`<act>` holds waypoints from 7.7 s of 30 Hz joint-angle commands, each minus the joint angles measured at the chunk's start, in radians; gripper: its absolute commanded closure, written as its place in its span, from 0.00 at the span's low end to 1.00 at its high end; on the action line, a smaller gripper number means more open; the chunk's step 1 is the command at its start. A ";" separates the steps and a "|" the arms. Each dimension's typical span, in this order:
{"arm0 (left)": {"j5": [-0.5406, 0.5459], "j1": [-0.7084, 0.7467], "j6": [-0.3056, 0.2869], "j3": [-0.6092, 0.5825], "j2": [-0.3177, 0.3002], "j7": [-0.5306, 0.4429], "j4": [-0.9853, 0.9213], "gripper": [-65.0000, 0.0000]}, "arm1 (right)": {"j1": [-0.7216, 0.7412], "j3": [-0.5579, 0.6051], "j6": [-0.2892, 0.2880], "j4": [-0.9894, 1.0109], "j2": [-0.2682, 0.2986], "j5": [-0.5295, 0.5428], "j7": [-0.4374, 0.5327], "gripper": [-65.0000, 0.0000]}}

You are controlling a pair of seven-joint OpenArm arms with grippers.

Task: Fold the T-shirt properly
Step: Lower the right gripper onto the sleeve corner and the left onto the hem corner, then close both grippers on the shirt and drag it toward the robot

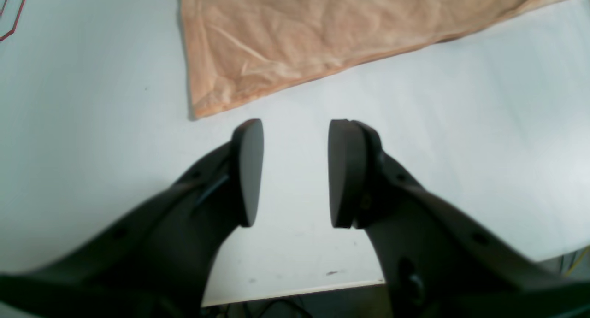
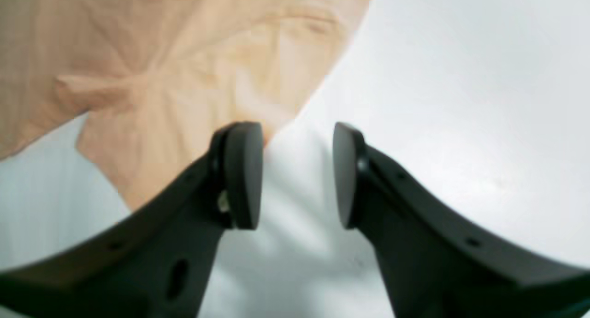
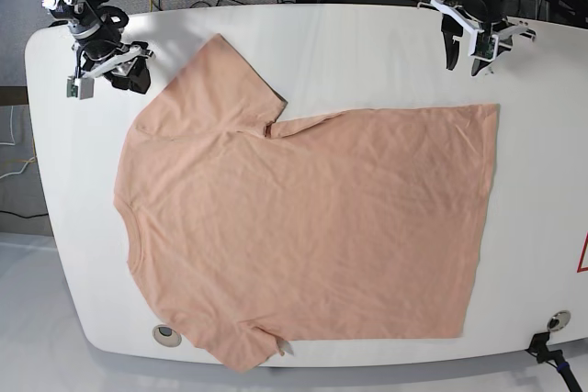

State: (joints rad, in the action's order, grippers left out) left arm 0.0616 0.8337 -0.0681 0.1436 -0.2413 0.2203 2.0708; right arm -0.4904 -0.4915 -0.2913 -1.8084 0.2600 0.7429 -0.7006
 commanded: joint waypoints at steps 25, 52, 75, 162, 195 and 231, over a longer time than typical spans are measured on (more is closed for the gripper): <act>0.231 -0.007 0.018 0.051 0.027 0.078 0.019 0.67 | 0.084 0.013 -0.026 0.255 -0.018 0.110 0.000 0.64; 0.229 -0.018 0.020 0.071 0.035 0.090 0.011 0.67 | 0.099 0.202 -0.035 0.295 -0.040 0.114 0.028 0.95; 0.687 -0.283 -0.014 0.498 -0.140 0.588 -0.174 0.59 | 0.096 0.202 -0.048 0.264 -0.045 0.129 0.051 1.00; 0.893 -0.453 -0.264 0.349 -0.177 0.657 -0.638 1.00 | -0.120 0.100 -0.105 0.044 -0.041 0.151 0.091 1.00; 0.896 -0.320 -0.290 0.473 -0.155 0.688 -0.532 1.00 | -0.245 0.067 -0.109 -0.041 -0.037 0.100 0.099 1.00; 0.802 -0.565 -0.284 0.479 -0.161 0.623 -0.434 1.00 | 0.122 0.059 -0.103 -0.013 -0.030 0.018 0.067 1.00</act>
State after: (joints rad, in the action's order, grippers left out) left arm 0.8543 0.2829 -0.3523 0.6163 -0.3775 0.8734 1.6230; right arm -0.3809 -0.4301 -0.3904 -1.8103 0.2153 0.7582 -0.6621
